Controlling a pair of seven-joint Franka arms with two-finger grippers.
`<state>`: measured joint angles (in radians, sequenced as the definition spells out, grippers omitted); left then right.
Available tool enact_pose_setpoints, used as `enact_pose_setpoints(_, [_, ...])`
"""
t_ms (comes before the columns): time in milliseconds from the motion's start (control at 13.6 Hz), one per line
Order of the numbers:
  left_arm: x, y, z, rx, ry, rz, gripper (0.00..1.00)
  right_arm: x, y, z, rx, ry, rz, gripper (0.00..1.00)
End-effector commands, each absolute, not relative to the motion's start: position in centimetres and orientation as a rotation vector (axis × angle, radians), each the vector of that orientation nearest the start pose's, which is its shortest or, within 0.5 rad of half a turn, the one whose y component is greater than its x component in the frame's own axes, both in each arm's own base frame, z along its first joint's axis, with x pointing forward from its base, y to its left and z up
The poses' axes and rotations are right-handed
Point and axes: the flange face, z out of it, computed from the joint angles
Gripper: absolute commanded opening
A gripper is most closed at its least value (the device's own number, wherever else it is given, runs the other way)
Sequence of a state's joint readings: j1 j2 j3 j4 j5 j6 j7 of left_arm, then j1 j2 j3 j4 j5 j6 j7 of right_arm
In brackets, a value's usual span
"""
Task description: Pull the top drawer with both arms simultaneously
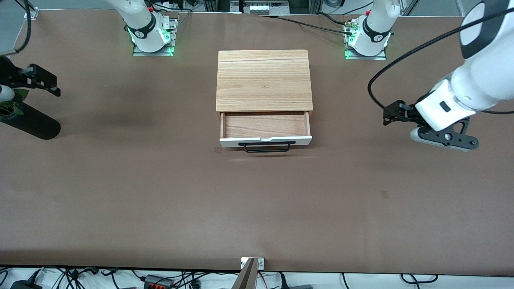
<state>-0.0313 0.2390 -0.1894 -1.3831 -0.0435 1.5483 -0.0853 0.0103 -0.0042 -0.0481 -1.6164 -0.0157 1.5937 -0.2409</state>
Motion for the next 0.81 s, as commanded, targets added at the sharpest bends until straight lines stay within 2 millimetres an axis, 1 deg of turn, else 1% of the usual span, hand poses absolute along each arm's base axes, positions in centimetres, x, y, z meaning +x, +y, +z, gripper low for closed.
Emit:
enact_pose_setpoints(0, [54.9, -13.5, 56.7, -3.158, 0.141, 0.031, 1.00, 52.5, -2.7, 58.8, -3.140, -0.258, 0.029, 1.00])
enact_pose_setpoints(74, [54.1, -13.3, 56.4, -3.155, 0.119, 0.025, 1.00, 52.6, -3.1, 58.9, -3.153, -0.214, 0.028, 1.00])
enact_pose_setpoints(147, [54.0, -13.5, 56.5, -3.165, 0.047, 0.029, 1.00, 52.3, -3.0, 58.9, -3.147, -0.200, 0.068, 1.00])
enact_pose_setpoints(221, [54.0, -13.6, 56.5, -3.163, -0.064, 0.035, 1.00, 51.9, -2.9, 58.7, -3.131, -0.188, 0.127, 1.00])
enact_pose_setpoints(294, [53.8, -13.9, 56.5, -3.160, -0.118, 0.043, 1.00, 52.0, -2.9, 59.4, -3.142, -0.192, 0.111, 1.00])
enact_pose_setpoints(441, [53.9, -13.9, 56.4, -3.159, -0.126, 0.048, 1.00, 52.8, -3.0, 60.5, -3.143, -0.203, 0.075, 1.00])
enact_pose_setpoints(515, [54.0, -13.7, 56.2, -3.162, -0.129, 0.057, 1.00, 52.8, -2.5, 60.3, -3.142, -0.170, 0.083, 1.00])
enact_pose_setpoints(735, [53.8, -14.1, 56.2, -3.169, -0.131, 0.063, 1.00, 53.4, -1.9, 59.9, -3.136, 0.004, 0.101, 1.00])
